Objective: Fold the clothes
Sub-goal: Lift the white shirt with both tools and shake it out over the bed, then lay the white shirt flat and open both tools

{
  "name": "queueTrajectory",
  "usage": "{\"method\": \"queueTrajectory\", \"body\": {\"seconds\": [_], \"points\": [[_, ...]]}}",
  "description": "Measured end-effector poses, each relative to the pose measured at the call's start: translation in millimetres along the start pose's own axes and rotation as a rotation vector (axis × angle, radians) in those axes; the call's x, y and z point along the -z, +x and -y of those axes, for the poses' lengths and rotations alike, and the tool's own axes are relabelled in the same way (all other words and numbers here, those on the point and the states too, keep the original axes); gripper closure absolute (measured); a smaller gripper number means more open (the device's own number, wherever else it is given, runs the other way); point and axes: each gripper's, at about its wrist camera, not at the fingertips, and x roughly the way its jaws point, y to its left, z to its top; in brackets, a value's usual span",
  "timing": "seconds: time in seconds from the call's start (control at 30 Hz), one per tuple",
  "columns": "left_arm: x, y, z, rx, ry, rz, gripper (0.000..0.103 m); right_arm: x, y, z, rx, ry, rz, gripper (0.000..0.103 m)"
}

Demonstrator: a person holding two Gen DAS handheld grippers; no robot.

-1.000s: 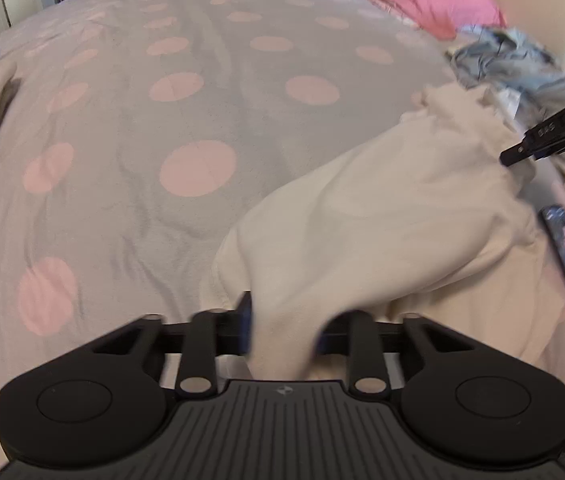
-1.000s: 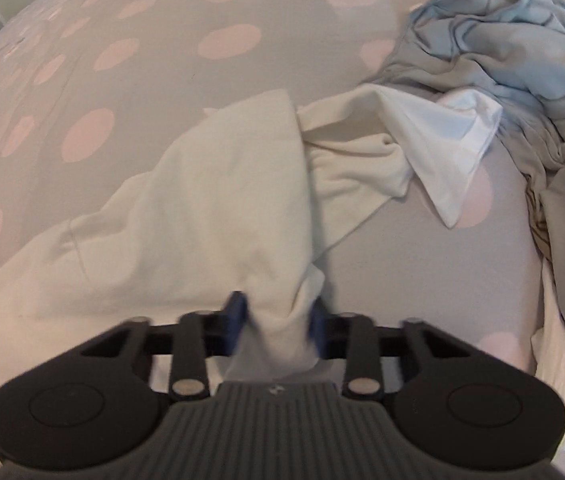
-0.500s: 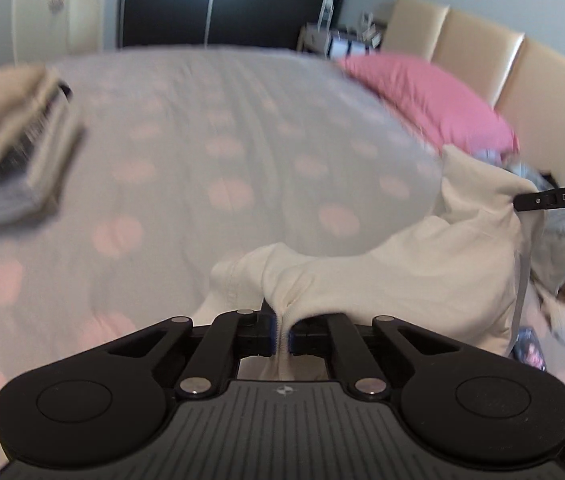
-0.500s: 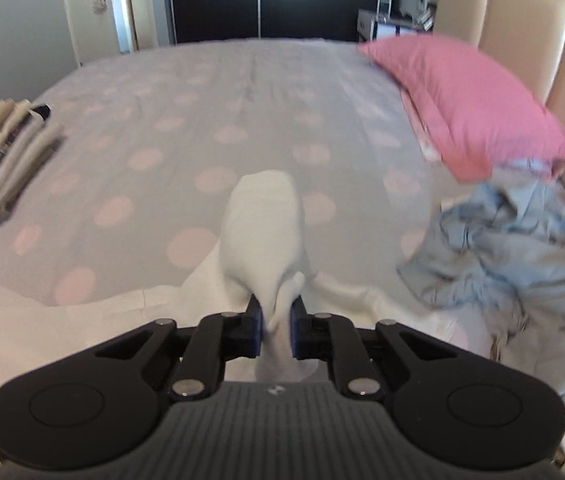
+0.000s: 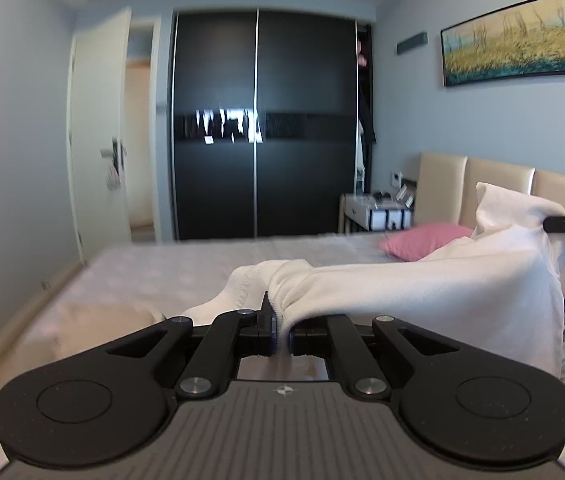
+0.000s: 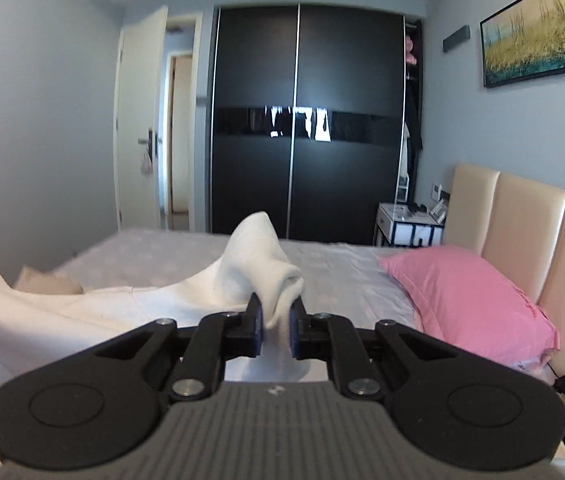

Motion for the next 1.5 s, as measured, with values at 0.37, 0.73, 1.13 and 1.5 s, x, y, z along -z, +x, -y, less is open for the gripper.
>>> {"method": "queueTrajectory", "body": {"seconds": [0.37, 0.73, 1.13, 1.5], "points": [[180, 56, 9, 0.085, 0.102, -0.548, 0.099, 156, 55, 1, -0.097, 0.053, -0.452, 0.089], [313, 61, 31, 0.253, 0.275, -0.910, 0.099, 327, 76, -4, -0.104, 0.007, -0.921, 0.089], [350, 39, 34, 0.350, 0.329, -0.979, 0.091, 362, 75, -15, -0.170, -0.134, -1.047, 0.079], [300, 29, 23, 0.404, 0.238, -0.811, 0.046, 309, 43, -5, -0.052, -0.195, -0.815, 0.042]]}}
